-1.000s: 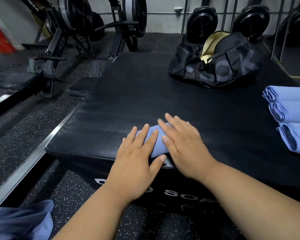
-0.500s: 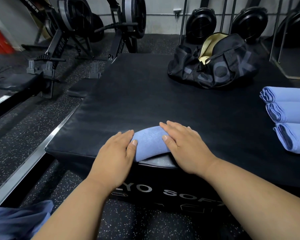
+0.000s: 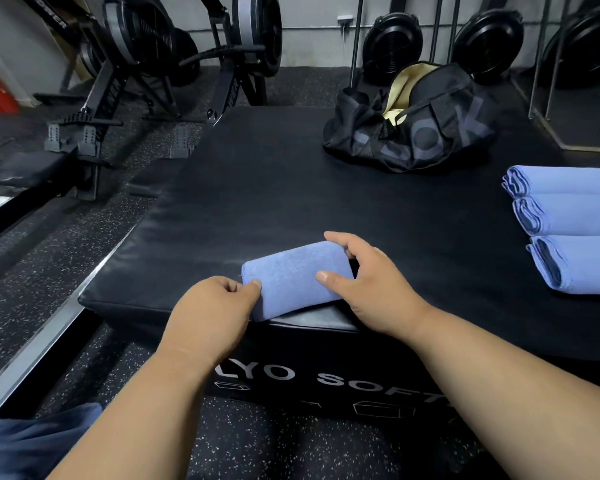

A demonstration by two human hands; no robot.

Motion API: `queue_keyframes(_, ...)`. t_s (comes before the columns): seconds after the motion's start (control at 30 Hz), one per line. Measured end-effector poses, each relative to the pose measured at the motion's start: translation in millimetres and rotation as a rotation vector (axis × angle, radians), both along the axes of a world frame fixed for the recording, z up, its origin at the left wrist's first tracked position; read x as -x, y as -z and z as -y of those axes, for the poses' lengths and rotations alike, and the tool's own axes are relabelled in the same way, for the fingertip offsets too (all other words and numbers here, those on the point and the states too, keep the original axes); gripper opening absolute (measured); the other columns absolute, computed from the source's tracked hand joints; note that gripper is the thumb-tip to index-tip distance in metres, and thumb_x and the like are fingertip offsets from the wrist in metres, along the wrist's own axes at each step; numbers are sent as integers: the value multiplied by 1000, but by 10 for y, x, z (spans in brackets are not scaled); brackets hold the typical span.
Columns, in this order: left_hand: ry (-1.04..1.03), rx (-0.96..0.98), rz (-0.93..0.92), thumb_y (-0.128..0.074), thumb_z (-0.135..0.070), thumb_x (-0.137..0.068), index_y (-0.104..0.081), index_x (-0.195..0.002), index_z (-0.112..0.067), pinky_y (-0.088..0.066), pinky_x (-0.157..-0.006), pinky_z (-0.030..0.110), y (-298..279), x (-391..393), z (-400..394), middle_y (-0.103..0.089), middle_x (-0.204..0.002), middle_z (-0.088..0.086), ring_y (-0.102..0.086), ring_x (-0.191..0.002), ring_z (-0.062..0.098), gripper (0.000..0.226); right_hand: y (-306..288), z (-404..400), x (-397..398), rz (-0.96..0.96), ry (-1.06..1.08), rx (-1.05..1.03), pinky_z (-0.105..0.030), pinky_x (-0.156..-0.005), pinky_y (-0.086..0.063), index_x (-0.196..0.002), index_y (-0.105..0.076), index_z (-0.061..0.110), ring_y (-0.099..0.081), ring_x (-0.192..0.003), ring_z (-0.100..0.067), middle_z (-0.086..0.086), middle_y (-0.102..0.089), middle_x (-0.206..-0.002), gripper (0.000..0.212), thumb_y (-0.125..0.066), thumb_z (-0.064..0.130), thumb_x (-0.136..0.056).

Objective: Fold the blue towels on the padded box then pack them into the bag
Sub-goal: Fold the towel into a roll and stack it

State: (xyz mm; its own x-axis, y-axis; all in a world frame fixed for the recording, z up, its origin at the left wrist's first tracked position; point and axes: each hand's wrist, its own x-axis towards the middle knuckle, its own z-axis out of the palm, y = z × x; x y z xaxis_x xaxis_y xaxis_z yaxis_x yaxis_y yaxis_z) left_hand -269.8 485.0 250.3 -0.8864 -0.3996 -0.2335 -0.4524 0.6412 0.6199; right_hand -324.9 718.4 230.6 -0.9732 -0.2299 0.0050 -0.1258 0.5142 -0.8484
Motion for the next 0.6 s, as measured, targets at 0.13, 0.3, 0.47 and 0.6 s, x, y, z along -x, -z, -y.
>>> queue_keyframes(0.13, -1, -67, 1, -61, -51, -92, -68, -81, -15, -50, -63, 35, 18, 27, -92, -59, -52, -8, -55, -54, 20, 38, -27, -99, -48, 42, 14, 172, -20, -101, -45, -131, -58, 47, -55, -115, 5, 23, -61, -124, 48, -76, 26, -93)
queue_keyframes(0.3, 21, -95, -75, -67, -46, -93, -69, -100, -35, -51, -70, 29, -6, 59, -296, -72, -76, -20, -67, -73, 1, 13, -59, -258, -97, 99, 38, 379, -26, -101, -50, -122, -65, 42, -61, -110, -2, 13, -65, -122, 42, -72, 11, -94)
queue_keyframes(0.47, 79, -176, -144, -66, -47, -95, -57, -128, -46, -43, -73, 18, -24, 66, -549, -68, -100, -23, -63, -79, -12, 34, -93, -521, -72, 121, 147, 428, -17, -78, -45, -110, -71, 36, -55, -83, 1, 14, -62, -98, 39, -68, 3, -90)
queue_keyframes(0.6, 149, -205, -169, -65, -55, -93, -54, -134, -49, -48, -81, 24, 25, 93, -828, -72, -98, -23, -65, -87, -7, 43, -151, -780, -19, 89, 283, 394, -9, -55, -34, -100, -73, 26, -45, -59, 2, 13, -48, -78, 34, -62, -2, -85)
